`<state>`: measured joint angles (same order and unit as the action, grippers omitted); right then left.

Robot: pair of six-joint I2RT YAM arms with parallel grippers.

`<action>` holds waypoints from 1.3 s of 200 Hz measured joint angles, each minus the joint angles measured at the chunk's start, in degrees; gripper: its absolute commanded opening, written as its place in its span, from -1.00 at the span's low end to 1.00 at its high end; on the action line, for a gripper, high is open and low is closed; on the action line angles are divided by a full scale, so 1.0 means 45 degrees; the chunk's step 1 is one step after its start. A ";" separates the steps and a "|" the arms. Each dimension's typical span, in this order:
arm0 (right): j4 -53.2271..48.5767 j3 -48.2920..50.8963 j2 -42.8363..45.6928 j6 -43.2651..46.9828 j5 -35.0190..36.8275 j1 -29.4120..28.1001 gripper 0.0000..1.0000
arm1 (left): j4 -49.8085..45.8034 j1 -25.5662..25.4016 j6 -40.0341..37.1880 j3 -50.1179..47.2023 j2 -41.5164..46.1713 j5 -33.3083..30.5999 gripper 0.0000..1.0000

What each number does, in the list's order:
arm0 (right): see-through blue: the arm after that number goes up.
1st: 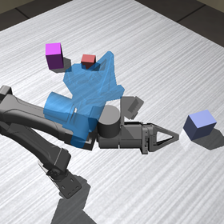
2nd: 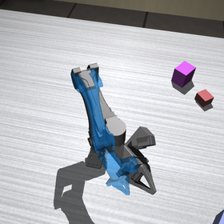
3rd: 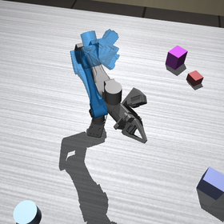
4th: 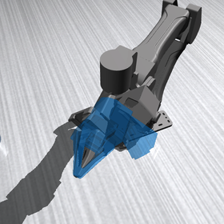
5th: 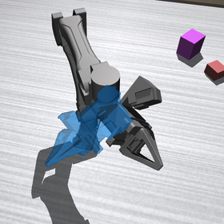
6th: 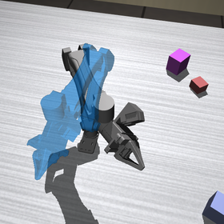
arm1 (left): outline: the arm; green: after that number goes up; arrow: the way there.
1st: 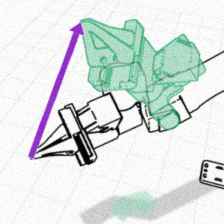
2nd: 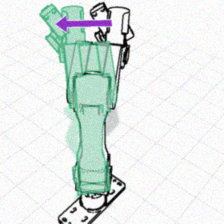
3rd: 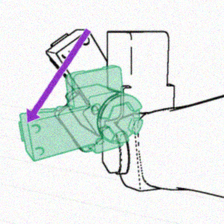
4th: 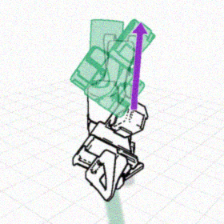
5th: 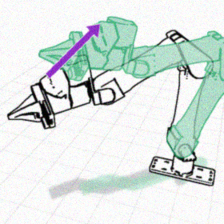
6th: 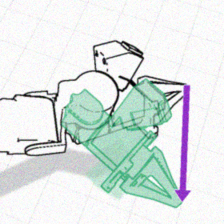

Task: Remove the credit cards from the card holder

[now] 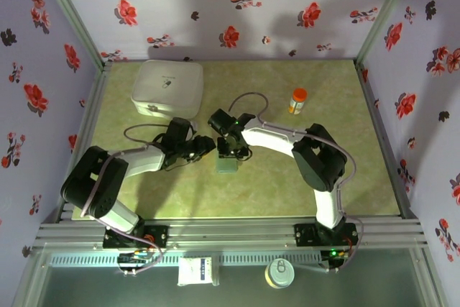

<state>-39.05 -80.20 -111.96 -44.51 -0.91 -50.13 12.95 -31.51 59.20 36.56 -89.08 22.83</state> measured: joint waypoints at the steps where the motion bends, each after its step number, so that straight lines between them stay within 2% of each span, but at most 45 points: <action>1: 0.0000 0.0000 -0.0005 0.0005 0.0000 0.0000 -0.24 | 0.0000 0.0000 0.0005 -0.0005 0.0000 -0.0005 -0.41; 33: 0.0000 0.0000 -0.0175 0.0121 -0.0185 0.0000 -0.24 | 0.0000 -0.0015 0.0092 -0.0068 0.0000 -0.0063 -0.54; 95: -0.0155 -0.0121 -0.0287 0.0228 -0.0253 0.0053 -0.49 | -0.0024 -0.0194 0.0117 -0.0165 0.0000 -0.0058 -0.78; 142: -0.0141 -0.0121 -0.0287 0.0272 -0.0321 0.0063 -0.80 | 0.0019 -0.0442 0.0175 -0.0165 -0.0063 -0.0015 -1.00; 167: -0.0151 -0.0155 -0.0228 0.0311 -0.0325 0.0092 -1.00 | 0.0185 -0.0554 0.0248 -0.0165 -0.0364 0.0097 -1.00; 260: -0.0049 -0.0155 -0.0219 0.0330 -0.0374 0.0126 -1.00 | 0.1166 -0.1035 0.0491 -0.0117 -0.1341 0.0602 -1.00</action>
<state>-39.27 -80.90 -112.95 -43.03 -2.59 -49.56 18.20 -36.16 61.41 36.03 -95.11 25.54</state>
